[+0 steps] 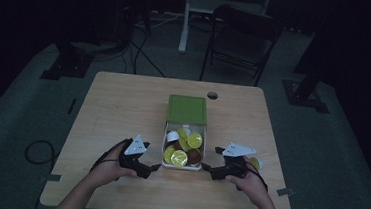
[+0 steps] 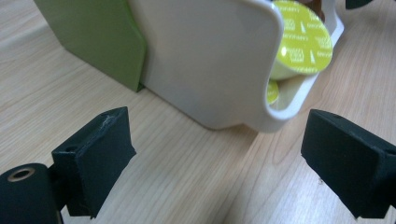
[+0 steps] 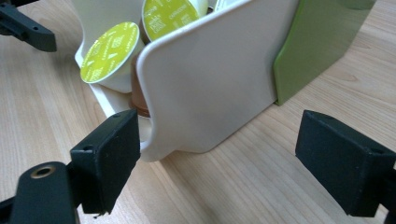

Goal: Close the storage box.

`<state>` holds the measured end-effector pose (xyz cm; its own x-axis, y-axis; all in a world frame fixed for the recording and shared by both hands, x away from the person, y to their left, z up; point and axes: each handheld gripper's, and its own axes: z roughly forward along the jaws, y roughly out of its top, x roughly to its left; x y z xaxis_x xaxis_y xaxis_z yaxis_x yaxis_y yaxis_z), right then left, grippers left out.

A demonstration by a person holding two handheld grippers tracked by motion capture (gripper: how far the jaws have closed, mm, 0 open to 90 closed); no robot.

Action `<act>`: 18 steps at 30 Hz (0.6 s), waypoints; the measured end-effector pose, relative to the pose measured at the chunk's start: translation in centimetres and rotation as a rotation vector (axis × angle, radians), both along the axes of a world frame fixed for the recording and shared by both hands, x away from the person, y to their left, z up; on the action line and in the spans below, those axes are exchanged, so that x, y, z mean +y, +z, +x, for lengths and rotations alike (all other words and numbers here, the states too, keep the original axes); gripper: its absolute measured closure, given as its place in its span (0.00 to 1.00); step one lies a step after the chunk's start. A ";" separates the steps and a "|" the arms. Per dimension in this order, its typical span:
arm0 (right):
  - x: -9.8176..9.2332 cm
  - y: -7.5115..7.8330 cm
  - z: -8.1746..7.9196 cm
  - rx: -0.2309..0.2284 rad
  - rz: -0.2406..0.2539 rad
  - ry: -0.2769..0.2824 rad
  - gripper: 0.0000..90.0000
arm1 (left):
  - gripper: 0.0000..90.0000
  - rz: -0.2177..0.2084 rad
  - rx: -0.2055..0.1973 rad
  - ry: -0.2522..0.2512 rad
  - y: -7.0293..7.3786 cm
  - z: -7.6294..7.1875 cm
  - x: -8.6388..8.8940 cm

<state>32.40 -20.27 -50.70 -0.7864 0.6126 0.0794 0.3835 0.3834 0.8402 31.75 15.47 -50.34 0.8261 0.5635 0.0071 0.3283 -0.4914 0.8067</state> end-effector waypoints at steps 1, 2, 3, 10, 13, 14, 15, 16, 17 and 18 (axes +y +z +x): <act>0.1 0.1 0.1 0.000 0.005 -0.003 0.15 | 0.10 -0.008 -0.004 0.004 0.1 0.2 -0.2; 0.1 0.1 0.1 -0.001 0.008 -0.007 0.15 | 0.10 -0.011 -0.008 0.007 0.2 0.3 -0.3; 0.1 0.2 0.2 -0.004 0.009 -0.008 0.15 | 0.10 -0.016 -0.010 0.009 0.3 0.4 -0.4; 0.5 0.6 0.5 -0.012 0.037 -0.002 0.15 | 0.10 -0.030 -0.020 0.005 0.6 0.9 -1.0; 0.6 0.7 0.8 -0.012 0.041 -0.010 0.15 | 0.10 -0.030 -0.026 0.010 0.6 1.1 -1.2; 0.6 0.7 0.8 -0.012 0.041 -0.010 0.15 | 0.10 -0.032 -0.029 0.008 0.6 1.2 -1.2; 0.6 0.7 0.9 -0.014 0.041 -0.012 0.15 | 0.10 -0.038 -0.025 0.006 0.5 1.3 -1.3; 0.6 0.7 1.0 -0.011 0.039 -0.017 0.15 | 0.10 -0.039 -0.029 0.010 0.5 1.4 -1.4; 0.5 0.8 1.0 -0.015 0.037 -0.019 0.15 | 0.10 -0.039 -0.035 0.016 0.5 1.5 -1.4; 0.4 0.8 1.1 -0.018 0.041 -0.018 0.15 | 0.10 -0.041 -0.041 0.024 0.5 1.6 -1.4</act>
<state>33.50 -19.85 -49.87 -0.7769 0.6232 0.0901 0.3744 0.3421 0.8619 33.34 14.05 -49.84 0.8119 0.5835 0.0175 0.3057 -0.4505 0.8388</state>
